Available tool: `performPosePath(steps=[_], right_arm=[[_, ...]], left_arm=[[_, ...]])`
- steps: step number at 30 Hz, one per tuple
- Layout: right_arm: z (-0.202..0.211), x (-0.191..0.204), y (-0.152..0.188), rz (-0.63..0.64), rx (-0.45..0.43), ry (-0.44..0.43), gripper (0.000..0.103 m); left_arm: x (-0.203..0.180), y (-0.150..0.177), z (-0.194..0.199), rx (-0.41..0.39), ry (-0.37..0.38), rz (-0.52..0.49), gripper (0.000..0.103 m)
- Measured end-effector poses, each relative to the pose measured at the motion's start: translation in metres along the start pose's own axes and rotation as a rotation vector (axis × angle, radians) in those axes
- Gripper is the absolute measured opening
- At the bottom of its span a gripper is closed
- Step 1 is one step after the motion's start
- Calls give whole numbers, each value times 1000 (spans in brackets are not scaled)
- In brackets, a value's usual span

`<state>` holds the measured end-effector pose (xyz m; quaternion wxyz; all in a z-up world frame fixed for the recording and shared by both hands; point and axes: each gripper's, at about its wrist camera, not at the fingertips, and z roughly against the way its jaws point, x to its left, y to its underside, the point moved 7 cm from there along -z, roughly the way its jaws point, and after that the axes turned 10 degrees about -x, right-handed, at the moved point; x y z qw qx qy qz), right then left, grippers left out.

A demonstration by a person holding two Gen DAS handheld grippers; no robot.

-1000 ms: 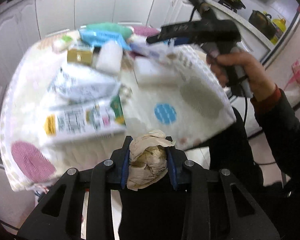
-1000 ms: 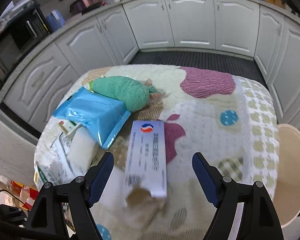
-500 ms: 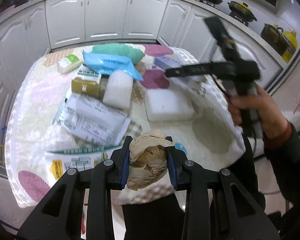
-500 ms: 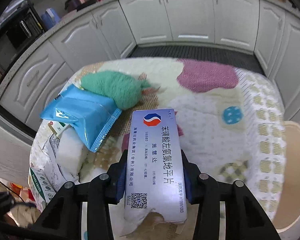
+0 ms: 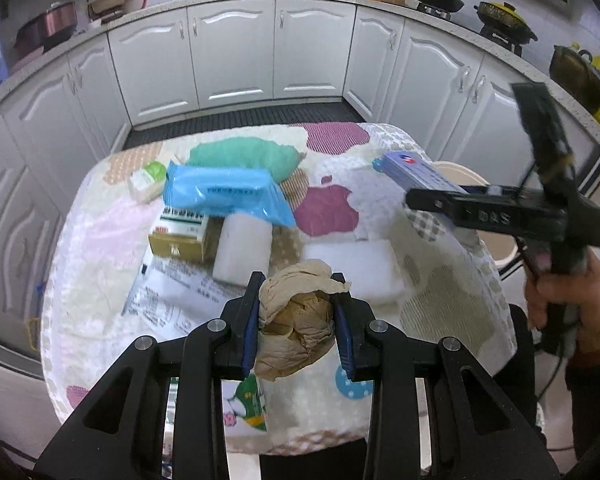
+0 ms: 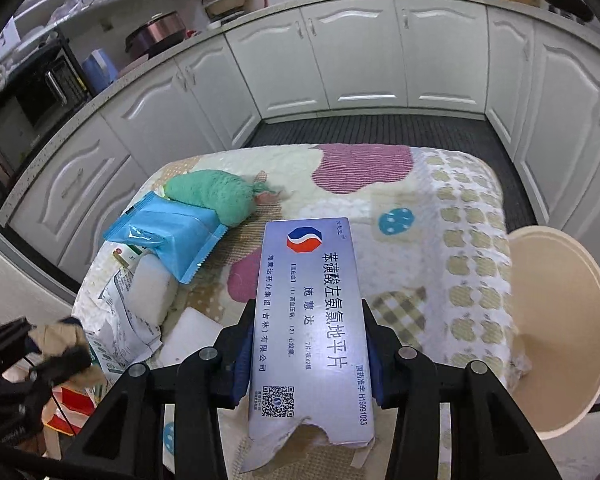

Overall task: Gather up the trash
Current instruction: 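Carry the brown paper and medicine box over the bucket and release both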

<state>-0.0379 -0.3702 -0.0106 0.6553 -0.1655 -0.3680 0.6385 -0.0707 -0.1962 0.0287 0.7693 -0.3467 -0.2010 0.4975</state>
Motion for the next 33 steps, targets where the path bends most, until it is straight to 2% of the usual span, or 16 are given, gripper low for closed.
performPosePath(steps=[8,16,22,28,33], right_arm=[[23,-25,0,-49,-50,34,44],[41,-68,2,-123,-83,88,44],[58,-107,5,-179,-108,146,44],[68,-144,10,-230,-119,204,44],[68,-172,20,-248,-102,259,44]], left_arm=[[-21,-23,-11,-21,-30,-35,30],[-58,-52,-28,-42,-11,-80,30],[-96,-73,-45,-47,35,-99,30],[-139,-87,-65,-43,113,-118,30],[-175,-93,-90,-12,180,-106,30]])
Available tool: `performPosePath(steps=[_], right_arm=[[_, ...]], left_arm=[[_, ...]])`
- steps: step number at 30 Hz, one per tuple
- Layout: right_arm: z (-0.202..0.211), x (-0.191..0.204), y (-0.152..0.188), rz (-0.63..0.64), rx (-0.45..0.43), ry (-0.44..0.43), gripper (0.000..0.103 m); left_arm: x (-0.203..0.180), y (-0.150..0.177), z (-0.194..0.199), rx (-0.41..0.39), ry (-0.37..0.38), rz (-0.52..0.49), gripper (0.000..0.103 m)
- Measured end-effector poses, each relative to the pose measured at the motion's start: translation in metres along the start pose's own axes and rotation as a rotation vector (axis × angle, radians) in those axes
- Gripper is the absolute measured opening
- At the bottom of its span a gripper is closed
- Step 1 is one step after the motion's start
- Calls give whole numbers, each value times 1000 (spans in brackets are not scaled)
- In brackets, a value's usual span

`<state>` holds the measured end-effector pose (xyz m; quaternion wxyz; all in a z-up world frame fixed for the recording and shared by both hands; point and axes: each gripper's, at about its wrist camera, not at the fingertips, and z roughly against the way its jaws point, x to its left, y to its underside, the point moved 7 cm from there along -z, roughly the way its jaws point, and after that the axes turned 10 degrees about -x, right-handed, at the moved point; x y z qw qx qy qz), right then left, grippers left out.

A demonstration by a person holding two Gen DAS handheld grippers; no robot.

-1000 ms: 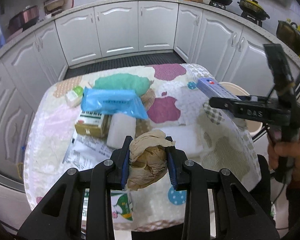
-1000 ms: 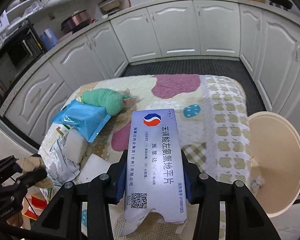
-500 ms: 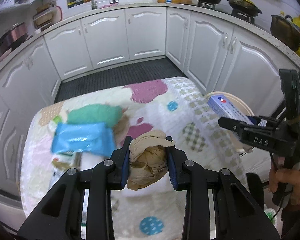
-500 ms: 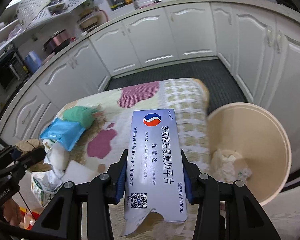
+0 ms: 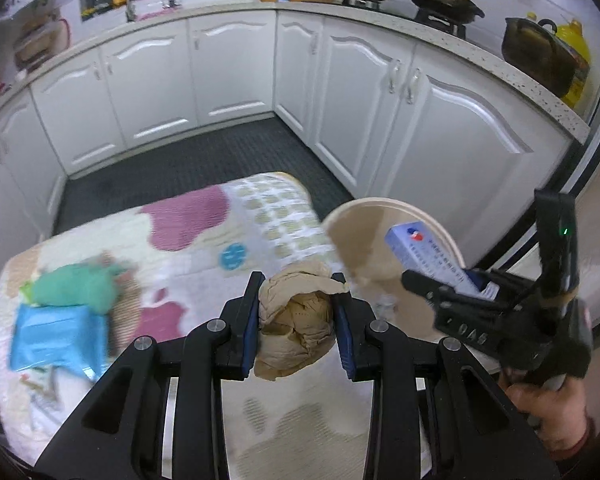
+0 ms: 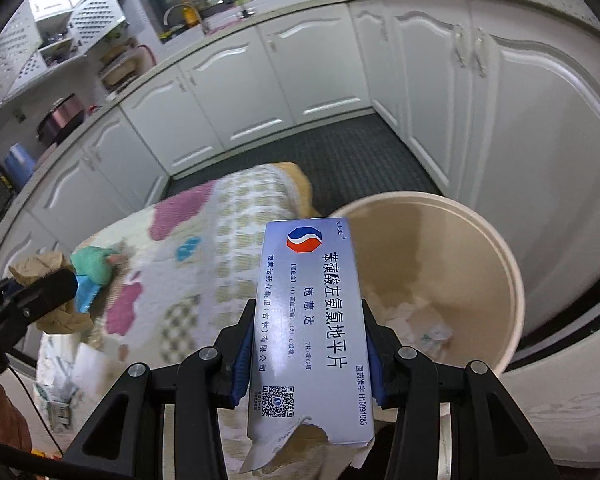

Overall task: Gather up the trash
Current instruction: 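Carry the brown paper and medicine box over the bucket and release both, then move both open tools back over the remaining trash on the table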

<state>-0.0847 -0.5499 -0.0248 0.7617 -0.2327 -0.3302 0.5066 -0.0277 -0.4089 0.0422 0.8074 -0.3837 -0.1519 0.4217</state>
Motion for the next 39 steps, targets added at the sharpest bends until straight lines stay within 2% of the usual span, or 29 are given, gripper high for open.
performPosePath(steps=[11,15,19,21,25,32,39], right_arm=[[-20,-49,10,-57,35,67,44],[-27,-61,12,-75,49,87,44],[-34,-71,13,-91,59,115,44],[-35,-75,13,-100,55,124,49],[-31,-83,14,-108,38,147,69],[-26,-83,20,-108,43,144,69],[-16,-68,20,-79,34,135,69]], left_arm=[[-40,-11,-52,55,96,44,33],[-52,-14,-65,78,147,72,38],[-58,-16,-73,85,190,101,55],[-59,-17,-74,82,202,112,59],[-60,-17,-76,83,201,116,65],[-53,-13,-68,80,173,107,65],[-43,-16,-44,42,137,76,65]])
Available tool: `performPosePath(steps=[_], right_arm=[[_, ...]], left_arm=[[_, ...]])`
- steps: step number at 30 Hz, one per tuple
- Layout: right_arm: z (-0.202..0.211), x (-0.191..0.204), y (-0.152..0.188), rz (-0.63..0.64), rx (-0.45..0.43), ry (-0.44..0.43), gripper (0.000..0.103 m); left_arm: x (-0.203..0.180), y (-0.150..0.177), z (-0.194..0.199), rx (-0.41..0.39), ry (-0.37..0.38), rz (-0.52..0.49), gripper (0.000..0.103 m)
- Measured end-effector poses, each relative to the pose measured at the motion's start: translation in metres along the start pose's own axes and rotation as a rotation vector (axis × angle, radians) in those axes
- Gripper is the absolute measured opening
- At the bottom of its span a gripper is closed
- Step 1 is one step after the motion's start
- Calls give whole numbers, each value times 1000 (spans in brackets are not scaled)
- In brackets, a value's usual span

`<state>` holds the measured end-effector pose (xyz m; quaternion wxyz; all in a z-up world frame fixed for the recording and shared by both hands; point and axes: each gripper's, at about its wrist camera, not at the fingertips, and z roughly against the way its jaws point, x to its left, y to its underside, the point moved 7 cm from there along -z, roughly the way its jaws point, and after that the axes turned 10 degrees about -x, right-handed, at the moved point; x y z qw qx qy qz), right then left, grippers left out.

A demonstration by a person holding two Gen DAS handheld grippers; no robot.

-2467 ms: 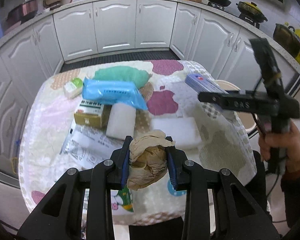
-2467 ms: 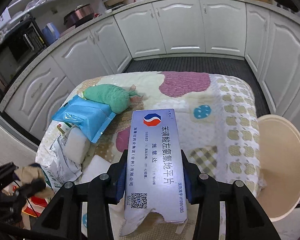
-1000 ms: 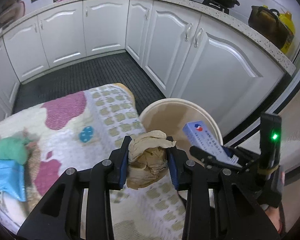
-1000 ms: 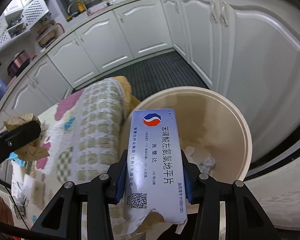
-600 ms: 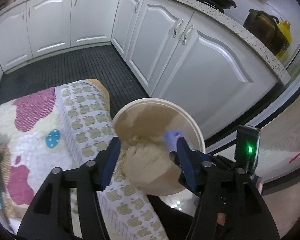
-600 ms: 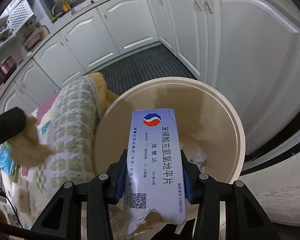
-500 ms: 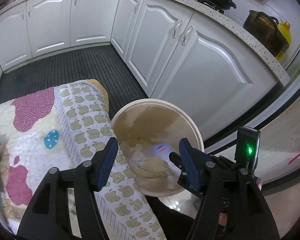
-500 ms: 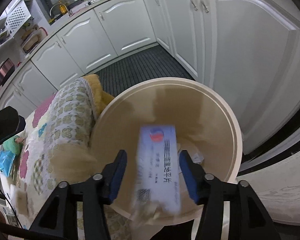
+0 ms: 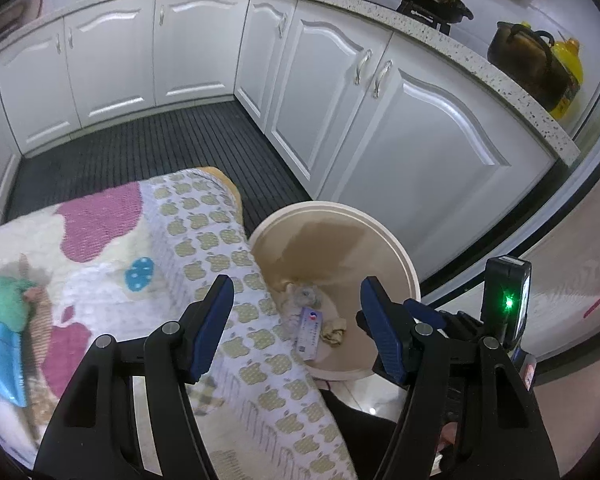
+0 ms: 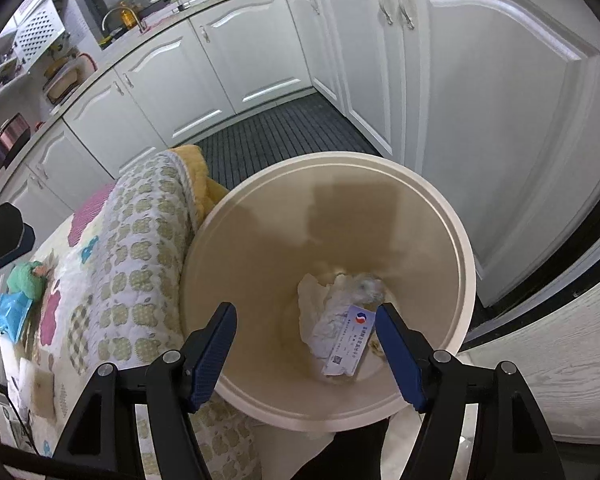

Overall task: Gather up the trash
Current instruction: 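Move both open tools back over the remaining trash on the table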

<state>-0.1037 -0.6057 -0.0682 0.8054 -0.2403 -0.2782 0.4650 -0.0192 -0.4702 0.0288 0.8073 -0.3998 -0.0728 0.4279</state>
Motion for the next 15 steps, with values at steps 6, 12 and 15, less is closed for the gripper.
performPosePath(steps=[6,12,15], right_arm=[[12,17,-1,33,-15,-21,70],[28,41,0,65,-28,-55,70],[37,58,1,82,-35,-86,70]], left_arm=[[15,5,30,-19,-34,-4,65],[34,14,61,-30,-55,4,65],[43,17,79,-40,-60,12,65]])
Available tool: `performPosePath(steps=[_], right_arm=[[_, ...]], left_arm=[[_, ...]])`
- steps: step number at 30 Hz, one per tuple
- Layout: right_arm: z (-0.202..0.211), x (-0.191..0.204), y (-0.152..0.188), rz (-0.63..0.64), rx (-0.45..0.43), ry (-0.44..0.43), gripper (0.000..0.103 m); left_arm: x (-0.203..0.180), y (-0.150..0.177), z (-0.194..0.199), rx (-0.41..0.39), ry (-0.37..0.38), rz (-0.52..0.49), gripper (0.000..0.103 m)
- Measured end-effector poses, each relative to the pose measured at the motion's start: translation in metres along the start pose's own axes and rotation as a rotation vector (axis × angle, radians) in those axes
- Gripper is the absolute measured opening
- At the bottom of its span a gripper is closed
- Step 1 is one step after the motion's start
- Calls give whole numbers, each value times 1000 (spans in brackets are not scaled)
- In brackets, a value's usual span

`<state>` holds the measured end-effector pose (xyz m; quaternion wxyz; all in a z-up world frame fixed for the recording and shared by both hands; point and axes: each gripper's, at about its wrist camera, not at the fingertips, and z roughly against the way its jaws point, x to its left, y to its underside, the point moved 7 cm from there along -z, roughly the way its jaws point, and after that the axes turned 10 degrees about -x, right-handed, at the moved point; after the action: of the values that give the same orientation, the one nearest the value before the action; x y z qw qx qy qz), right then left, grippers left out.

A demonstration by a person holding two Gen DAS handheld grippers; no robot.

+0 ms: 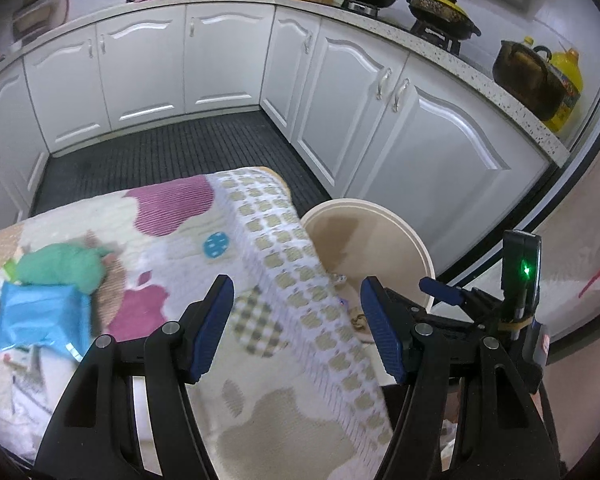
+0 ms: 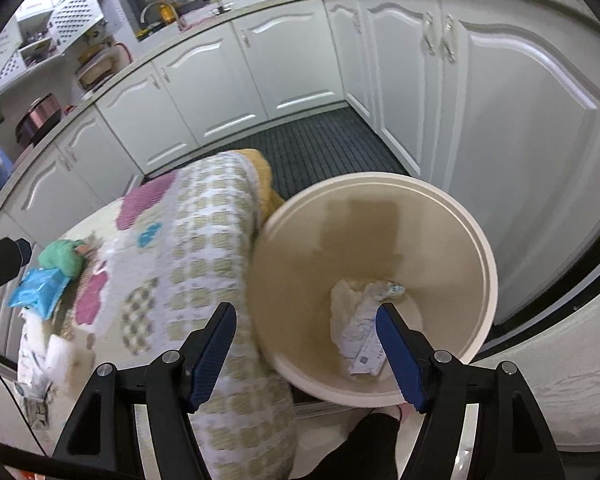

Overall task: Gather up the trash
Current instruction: 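Move both open tools back over the remaining trash on the table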

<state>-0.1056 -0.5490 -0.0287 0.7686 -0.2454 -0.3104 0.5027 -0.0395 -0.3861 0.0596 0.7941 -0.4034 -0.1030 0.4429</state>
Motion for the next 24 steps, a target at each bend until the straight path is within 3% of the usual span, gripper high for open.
performPosePath(steps=[10,24], right_arm=[[11,73,16,106,20,-118,74],[-5,169,58,260,121,-264,74]], left_arm=[[62,23,73,-12,-51,19,65],[157,117,140,62,-173,165,65]])
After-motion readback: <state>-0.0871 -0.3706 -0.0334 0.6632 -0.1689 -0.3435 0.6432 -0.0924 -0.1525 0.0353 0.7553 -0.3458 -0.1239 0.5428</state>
